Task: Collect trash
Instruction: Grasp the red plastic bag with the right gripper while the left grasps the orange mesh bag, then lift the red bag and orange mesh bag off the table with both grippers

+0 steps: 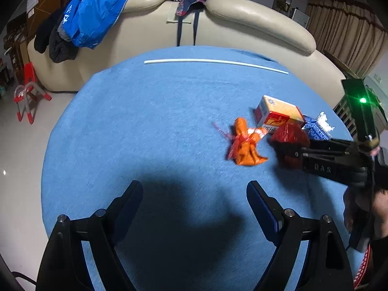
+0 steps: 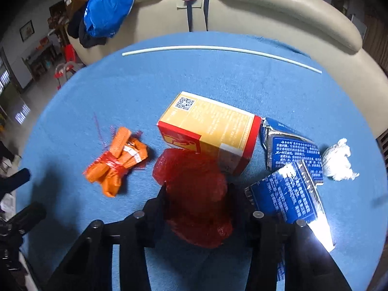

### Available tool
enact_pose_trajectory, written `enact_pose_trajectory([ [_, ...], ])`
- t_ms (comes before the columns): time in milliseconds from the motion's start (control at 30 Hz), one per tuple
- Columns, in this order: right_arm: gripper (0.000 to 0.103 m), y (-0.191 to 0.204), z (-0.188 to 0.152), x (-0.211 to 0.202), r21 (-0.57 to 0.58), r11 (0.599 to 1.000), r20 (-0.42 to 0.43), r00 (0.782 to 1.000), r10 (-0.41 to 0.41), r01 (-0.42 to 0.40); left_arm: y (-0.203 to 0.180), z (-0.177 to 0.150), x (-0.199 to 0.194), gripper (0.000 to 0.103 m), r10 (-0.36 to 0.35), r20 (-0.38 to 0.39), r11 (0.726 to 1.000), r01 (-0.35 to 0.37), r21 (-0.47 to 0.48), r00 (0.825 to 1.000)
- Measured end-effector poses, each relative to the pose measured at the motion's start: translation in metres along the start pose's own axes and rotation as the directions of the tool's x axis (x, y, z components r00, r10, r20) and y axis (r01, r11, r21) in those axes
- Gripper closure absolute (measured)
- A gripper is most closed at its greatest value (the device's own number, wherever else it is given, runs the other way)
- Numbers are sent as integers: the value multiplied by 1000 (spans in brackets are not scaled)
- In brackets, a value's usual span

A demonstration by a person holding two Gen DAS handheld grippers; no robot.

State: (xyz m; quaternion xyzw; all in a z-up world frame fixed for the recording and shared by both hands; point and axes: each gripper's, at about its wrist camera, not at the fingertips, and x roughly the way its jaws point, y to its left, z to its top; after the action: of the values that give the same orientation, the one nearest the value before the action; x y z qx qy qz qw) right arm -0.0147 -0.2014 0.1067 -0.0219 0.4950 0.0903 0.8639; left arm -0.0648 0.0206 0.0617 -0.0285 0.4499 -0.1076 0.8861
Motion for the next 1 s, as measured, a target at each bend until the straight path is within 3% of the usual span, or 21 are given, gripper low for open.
enact_pose_trajectory([
  [267, 56, -6, -41, -46, 75, 996, 57, 998, 38, -42, -47, 33, 27, 15, -43, -9, 994, 44, 96, 999],
  [500, 56, -20, -99, -87, 173, 982, 88, 995, 54, -69, -79, 48, 73, 16, 45, -65, 983, -33, 181, 997],
  [567, 56, -25, -109, -96, 198, 978, 96, 994, 51, -69, -79, 48, 85, 36, 59, -93, 982, -40, 187, 994],
  [600, 56, -27, -113, -99, 207, 976, 101, 994, 48, -68, -79, 47, 90, 60, 68, -113, 980, -45, 193, 991],
  [633, 56, -30, -117, -103, 219, 973, 105, 993, 45, -67, -79, 47, 90, 71, 69, -102, 979, -48, 199, 992],
  [700, 56, -32, -121, -106, 230, 971, 109, 993, 41, -65, -76, 43, 88, 72, 29, -129, 982, -4, 187, 991],
  [1000, 56, -27, -150, -119, 248, 966, 129, 991, 33, -65, -53, -23, 43, 71, 15, -78, 988, -3, 153, 997],
])
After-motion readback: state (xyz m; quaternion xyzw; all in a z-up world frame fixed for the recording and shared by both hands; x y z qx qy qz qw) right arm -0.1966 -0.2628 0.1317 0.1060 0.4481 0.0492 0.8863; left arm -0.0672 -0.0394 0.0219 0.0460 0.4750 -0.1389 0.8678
